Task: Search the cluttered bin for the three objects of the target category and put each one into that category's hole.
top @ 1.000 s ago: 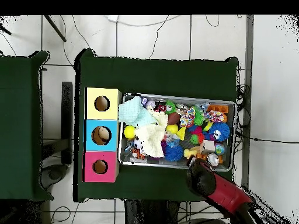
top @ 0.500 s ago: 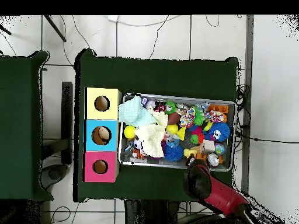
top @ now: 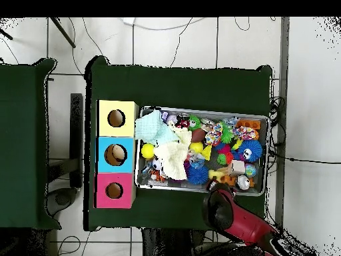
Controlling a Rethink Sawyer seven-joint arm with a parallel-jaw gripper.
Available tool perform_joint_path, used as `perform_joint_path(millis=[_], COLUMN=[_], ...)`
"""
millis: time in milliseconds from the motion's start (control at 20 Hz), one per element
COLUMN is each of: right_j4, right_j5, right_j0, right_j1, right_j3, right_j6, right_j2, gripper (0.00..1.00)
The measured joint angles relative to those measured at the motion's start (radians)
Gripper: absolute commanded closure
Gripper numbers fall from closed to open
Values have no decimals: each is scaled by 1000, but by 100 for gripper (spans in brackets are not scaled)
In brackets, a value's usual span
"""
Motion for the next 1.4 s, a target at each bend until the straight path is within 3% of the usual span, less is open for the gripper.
perform_joint_path(millis=[1400], right_j4=[30], right_j5=[-41], right_j0=[20], right_j1=[23], right_j3=[0], right_j6=[0], right_j2=[0], gripper=[0])
